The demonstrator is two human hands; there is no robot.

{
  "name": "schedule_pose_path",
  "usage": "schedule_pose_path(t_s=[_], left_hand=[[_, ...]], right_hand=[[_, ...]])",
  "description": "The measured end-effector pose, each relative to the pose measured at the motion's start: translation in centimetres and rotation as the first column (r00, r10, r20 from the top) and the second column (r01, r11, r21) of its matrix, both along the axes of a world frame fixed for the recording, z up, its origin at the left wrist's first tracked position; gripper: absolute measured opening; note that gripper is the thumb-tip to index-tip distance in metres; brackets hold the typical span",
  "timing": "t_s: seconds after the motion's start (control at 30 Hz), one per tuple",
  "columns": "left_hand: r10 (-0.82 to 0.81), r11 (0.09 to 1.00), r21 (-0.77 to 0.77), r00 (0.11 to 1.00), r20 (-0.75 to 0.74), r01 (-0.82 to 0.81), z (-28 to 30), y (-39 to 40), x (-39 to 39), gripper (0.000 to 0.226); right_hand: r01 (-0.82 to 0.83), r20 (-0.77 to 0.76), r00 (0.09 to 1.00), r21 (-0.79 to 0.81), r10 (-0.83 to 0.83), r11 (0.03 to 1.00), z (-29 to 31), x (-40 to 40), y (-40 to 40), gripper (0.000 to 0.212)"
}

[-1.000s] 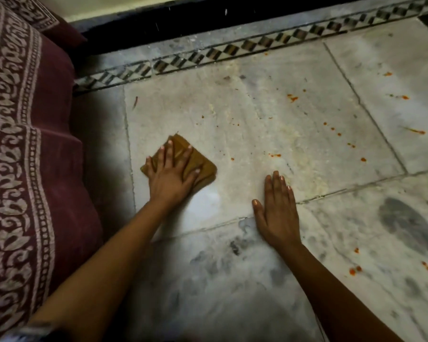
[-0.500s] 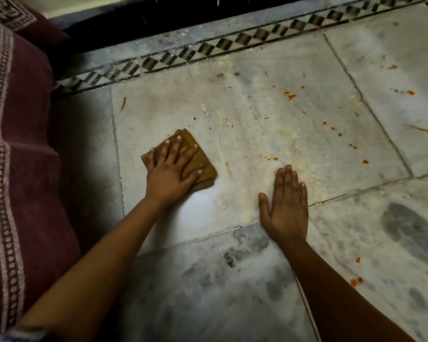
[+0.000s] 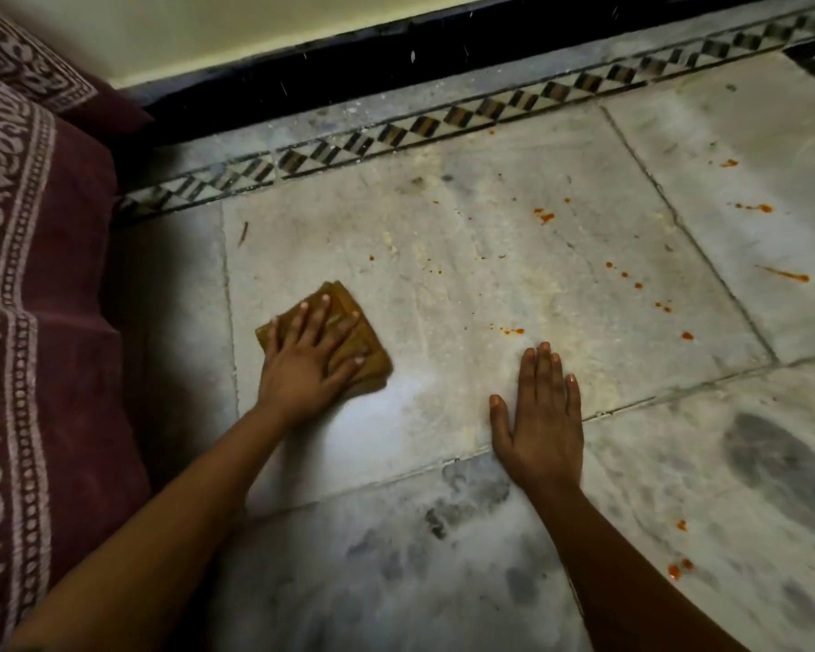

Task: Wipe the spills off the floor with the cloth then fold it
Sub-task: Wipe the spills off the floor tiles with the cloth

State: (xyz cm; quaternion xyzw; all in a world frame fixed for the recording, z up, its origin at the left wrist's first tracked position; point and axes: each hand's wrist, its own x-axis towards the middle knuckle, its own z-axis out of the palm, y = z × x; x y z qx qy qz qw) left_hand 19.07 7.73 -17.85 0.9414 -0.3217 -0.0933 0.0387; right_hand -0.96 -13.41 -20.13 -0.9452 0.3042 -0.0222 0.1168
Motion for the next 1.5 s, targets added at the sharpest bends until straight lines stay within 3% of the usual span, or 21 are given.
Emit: schedule_pose_path(t_s=[0.1,0.2,0.3,0.43,0.6,0.7,0.77,0.9,1.03,1.17,1.23,1.4,1.43,1.5], left_hand=[[0.127,0.992,0.023,0.99,-0.055,-0.126,0.1,-5.1,1.5,0.075],[-0.055,0.998,-0.001,0.998,-0.012,0.055,0.1,-6.1,-1.6,0.073],[-0.226,0.974,-0.02,0.972,0.062,0.228,-0.4,-1.5,-4.8,0.066],[-0.015,0.999,-0.046,0.999,0.046,0.017,-0.5,3.6,-2.7,0.068],[0.284,0.959,-0.022,0.959,0.006,-0.284,-0.1,-2.3,4.6,0.063],[0.245,0.969,-0.006,0.969,-0.021,-0.245,-0.3,-6.7,5.3,0.06],[0.102,0.995,-0.002,0.995,-0.004,-0.102,-0.5,-7.5,3.2,0.063],[-0.146,0.989,-0.028,0.989,0.025,0.147,-0.5,-2.3,-0.7,0.068],[0.099,0.995,-0.024,0.995,0.013,-0.099,-0.6,0.3,3.8,0.07],[0.32,0.947,-0.018,0.946,-0.054,-0.322,0.1,-5.4,8.2,0.061],[0.277,0.961,-0.001,0.96,-0.037,-0.277,-0.2,-7.8,7.5,0.061],[-0.077,0.994,-0.082,0.997,-0.013,0.075,-0.4,-5.7,0.8,0.07],[-0.058,0.994,-0.095,0.998,-0.006,0.058,-0.5,-3.8,0.5,0.069],[0.133,0.989,-0.071,0.991,0.024,-0.132,-0.8,-0.3,2.1,0.07]], right_hand=[[0.001,-0.007,1.0,0.006,-0.001,1.0,0.0,0.0,-0.1,0.072],[-0.002,0.01,1.0,0.017,0.002,1.0,0.0,0.1,-0.3,0.072],[-0.053,0.061,0.997,-0.001,0.052,0.999,0.1,0.6,-1.0,0.071],[0.044,0.086,0.995,-0.034,-0.041,0.998,0.0,1.7,-2.0,0.072],[0.042,0.064,0.997,-0.027,-0.04,0.999,-0.3,1.9,-1.8,0.073],[0.039,0.06,0.998,-0.038,-0.037,0.998,-0.4,1.9,-1.8,0.073],[0.043,0.057,0.998,-0.031,-0.041,0.999,-0.5,1.8,-1.9,0.073],[0.039,0.075,0.996,-0.026,-0.037,0.999,-0.3,1.8,-1.9,0.072],[0.047,0.084,0.995,-0.028,-0.045,0.998,-0.4,1.9,-1.8,0.072],[0.043,0.083,0.996,-0.033,-0.04,0.999,-0.5,1.7,-1.9,0.072],[0.039,0.075,0.997,-0.035,-0.037,0.999,-0.6,1.7,-1.9,0.072],[0.044,0.084,0.996,-0.035,-0.041,0.998,-0.4,1.8,-1.9,0.072],[0.045,0.086,0.995,-0.033,-0.042,0.998,-0.4,1.8,-1.9,0.071],[0.043,0.085,0.996,-0.033,-0.04,0.999,-0.5,1.7,-1.9,0.071]])
